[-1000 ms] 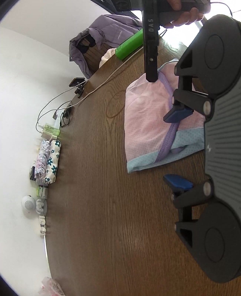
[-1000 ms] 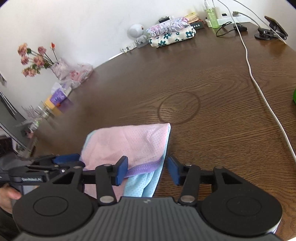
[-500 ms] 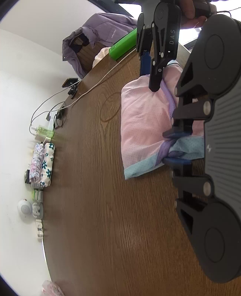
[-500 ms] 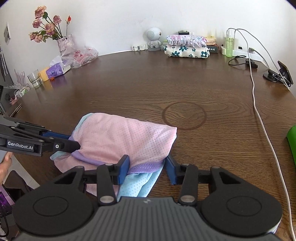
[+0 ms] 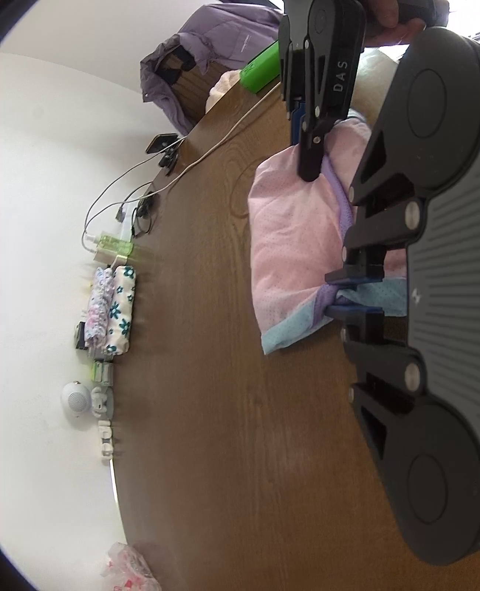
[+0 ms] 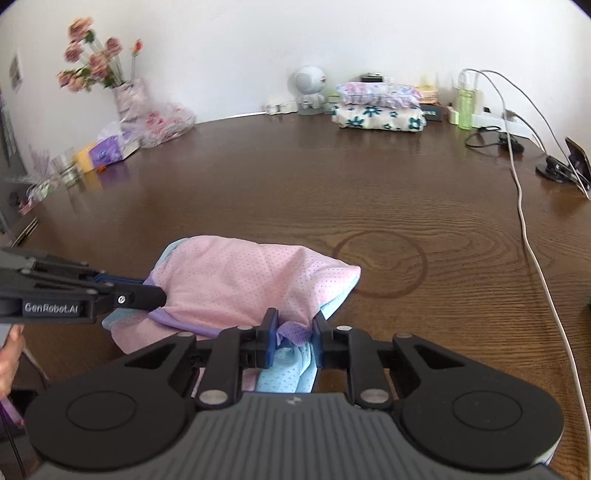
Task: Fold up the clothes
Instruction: 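Pinch the folded bundle with the left tool while the right tool grips its other end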
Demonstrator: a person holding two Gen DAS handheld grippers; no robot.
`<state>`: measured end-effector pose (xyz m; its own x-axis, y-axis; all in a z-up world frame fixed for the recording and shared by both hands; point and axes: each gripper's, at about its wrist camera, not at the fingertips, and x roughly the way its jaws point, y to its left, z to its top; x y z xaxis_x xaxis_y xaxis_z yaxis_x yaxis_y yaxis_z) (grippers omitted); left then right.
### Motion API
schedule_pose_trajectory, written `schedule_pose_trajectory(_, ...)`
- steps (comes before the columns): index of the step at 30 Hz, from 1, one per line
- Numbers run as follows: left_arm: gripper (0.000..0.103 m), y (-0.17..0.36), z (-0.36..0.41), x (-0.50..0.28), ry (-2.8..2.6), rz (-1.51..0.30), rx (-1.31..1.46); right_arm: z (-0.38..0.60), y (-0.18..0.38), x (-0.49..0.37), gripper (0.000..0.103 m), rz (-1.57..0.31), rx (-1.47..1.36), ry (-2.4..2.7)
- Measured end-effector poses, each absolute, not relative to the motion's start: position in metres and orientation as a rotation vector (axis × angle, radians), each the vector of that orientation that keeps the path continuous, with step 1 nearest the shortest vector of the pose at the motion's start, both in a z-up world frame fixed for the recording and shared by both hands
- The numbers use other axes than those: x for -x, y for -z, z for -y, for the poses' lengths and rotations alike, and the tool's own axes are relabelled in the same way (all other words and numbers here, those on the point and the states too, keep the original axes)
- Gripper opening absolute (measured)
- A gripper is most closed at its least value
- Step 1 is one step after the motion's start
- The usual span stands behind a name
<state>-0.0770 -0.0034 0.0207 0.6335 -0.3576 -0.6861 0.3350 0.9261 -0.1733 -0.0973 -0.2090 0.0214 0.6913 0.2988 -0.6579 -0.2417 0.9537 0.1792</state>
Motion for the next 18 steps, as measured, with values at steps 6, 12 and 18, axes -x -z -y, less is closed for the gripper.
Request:
schedule_pose_trajectory(6,0.033,-0.027,-0.006,0.074,0.371,-0.806,0.037,0.219,-0.037,0.096,0.033,-0.78,-0.161,-0.304)
schedule_pose_trajectory(12,0.034,-0.024,0.0,0.074,0.352,-0.827,0.025,0.212,-0.034,0.101,0.033,-0.805,-0.145,-0.237)
schedule_pose_trajectory(18,0.034,-0.022,0.001,0.076,0.345,-0.817,0.019,0.212,-0.025,0.103,0.035,-0.802,-0.157,-0.212)
